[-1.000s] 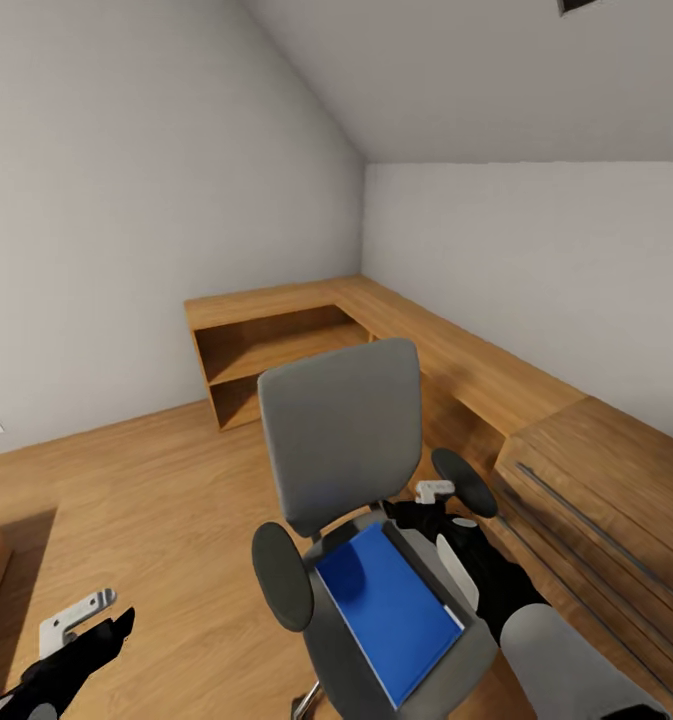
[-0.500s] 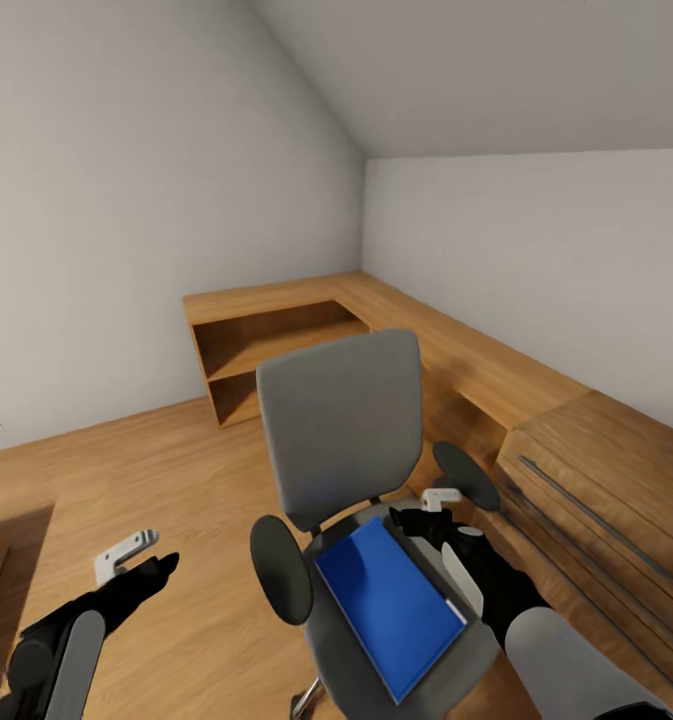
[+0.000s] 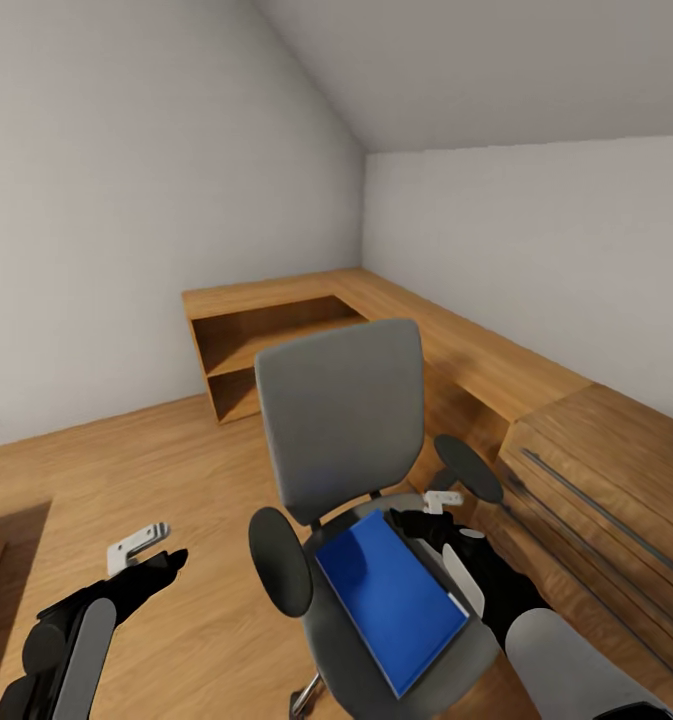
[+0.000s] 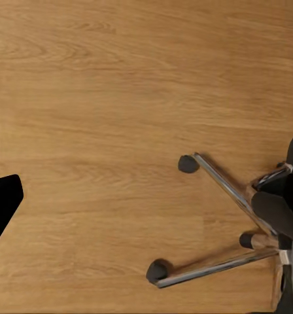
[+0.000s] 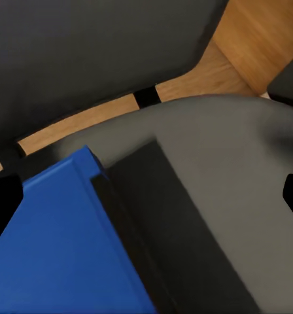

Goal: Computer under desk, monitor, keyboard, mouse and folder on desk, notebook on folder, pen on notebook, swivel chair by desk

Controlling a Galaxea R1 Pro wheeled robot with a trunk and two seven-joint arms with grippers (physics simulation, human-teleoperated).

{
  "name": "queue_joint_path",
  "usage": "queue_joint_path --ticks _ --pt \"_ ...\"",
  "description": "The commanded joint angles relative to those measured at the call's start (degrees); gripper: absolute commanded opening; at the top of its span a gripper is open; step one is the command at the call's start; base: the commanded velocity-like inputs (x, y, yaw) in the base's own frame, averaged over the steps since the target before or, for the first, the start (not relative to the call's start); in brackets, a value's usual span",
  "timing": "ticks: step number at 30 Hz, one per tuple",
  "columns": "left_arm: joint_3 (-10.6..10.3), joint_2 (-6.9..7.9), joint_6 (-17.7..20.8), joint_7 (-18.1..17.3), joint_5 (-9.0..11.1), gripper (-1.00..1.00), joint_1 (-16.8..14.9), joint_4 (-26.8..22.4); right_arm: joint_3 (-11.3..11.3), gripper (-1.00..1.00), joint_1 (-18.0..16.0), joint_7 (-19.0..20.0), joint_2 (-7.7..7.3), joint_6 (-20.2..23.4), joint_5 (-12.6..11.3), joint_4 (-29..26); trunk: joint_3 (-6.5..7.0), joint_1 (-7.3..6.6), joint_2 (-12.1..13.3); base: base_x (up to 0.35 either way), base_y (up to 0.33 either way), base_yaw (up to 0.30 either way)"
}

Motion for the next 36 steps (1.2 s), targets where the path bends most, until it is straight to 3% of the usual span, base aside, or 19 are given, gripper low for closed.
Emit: queue_joint_path --ticks 1,36 --pt "0.2 0.02 0.2 0.4 0.6 1.00 -0.1 -0.1 0.1 1.00 0.0 0.0 -0.05 0.3 -0.3 -0.1 -0.24 0.22 -0.4 0.000 0.000 0.000" --pt "0.6 0.26 0.1 0.5 0.6 1.00 0.0 -0.3 0.2 1.00 0.0 0.4 -1.23 0.2 -0.9 -0.2 -6.52 7.91 -14.5 0.000 0.000 0.000"
